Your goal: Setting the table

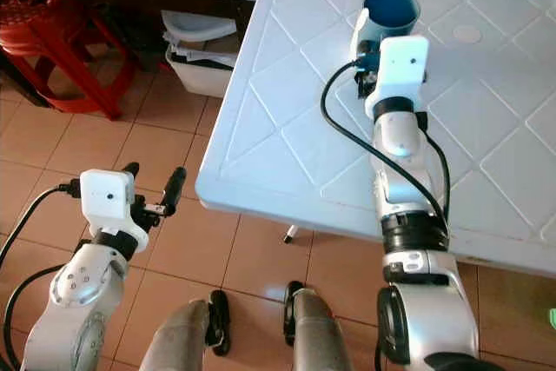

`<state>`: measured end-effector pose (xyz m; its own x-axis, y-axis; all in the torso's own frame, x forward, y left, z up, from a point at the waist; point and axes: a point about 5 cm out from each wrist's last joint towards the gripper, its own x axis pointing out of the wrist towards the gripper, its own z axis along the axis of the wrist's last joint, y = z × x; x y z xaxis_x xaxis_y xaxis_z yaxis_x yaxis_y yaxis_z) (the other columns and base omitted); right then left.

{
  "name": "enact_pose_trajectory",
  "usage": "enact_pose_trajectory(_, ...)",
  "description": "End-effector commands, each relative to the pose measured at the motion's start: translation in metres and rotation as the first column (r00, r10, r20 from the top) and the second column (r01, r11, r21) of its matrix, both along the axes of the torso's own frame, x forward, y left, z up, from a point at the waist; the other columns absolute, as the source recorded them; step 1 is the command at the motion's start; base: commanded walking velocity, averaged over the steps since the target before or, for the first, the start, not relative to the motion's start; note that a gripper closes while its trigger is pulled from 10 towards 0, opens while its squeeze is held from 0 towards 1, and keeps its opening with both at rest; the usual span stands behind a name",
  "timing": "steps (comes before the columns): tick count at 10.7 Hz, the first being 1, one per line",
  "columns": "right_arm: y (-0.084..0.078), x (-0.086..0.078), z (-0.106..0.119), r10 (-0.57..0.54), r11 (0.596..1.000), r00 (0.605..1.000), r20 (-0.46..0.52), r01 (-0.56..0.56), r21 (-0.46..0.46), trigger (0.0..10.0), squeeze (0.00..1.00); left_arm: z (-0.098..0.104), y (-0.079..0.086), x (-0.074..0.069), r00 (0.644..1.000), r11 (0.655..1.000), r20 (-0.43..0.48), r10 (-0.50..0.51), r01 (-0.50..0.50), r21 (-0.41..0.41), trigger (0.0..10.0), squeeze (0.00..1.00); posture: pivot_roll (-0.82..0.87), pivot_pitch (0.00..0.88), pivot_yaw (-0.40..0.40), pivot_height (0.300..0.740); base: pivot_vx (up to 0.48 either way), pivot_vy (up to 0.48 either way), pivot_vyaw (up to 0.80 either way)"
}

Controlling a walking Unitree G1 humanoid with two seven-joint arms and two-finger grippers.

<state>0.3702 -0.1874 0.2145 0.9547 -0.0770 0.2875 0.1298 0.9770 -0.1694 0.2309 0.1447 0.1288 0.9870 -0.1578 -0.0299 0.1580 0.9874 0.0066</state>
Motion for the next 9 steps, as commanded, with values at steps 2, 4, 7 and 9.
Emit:
enact_pose_trajectory(2,0.005,0.003,-0.001,0.026,1.000,1.000,-0.004,-0.026,0.010,0.0,0.00,-0.001,0.003,-0.003,1.000,1.000,-0.015,0.007,-0.007,0.011,10.0,0.00,0.04,0.304,0.039,0.740,0.000,0.000,0.00)
enact_pose_trajectory(4,0.003,0.003,-0.004,0.025,1.000,1.000,-0.008,-0.025,0.015,0.0,0.00,-0.001,0.002,-0.003,1.000,1.000,-0.014,0.005,-0.004,0.008,10.0,0.00,0.03,0.304,0.040,0.740,0.000,0.000,0.00)
enact_pose_trajectory(7,0.000,0.003,-0.006,0.018,1.000,1.000,-0.013,-0.018,0.015,0.0,0.00,0.000,-0.002,-0.002,1.000,1.000,-0.009,-0.012,0.012,-0.014,10.0,0.00,0.03,0.304,0.035,0.740,0.000,0.000,0.00)
enact_pose_trajectory(9,-0.005,0.002,-0.009,0.007,1.000,1.000,-0.024,-0.007,0.019,0.0,0.00,0.006,-0.018,-0.008,0.988,0.976,0.020,-0.156,0.157,-0.150,10.0,0.00,0.02,0.302,0.024,0.740,0.000,0.000,0.00)
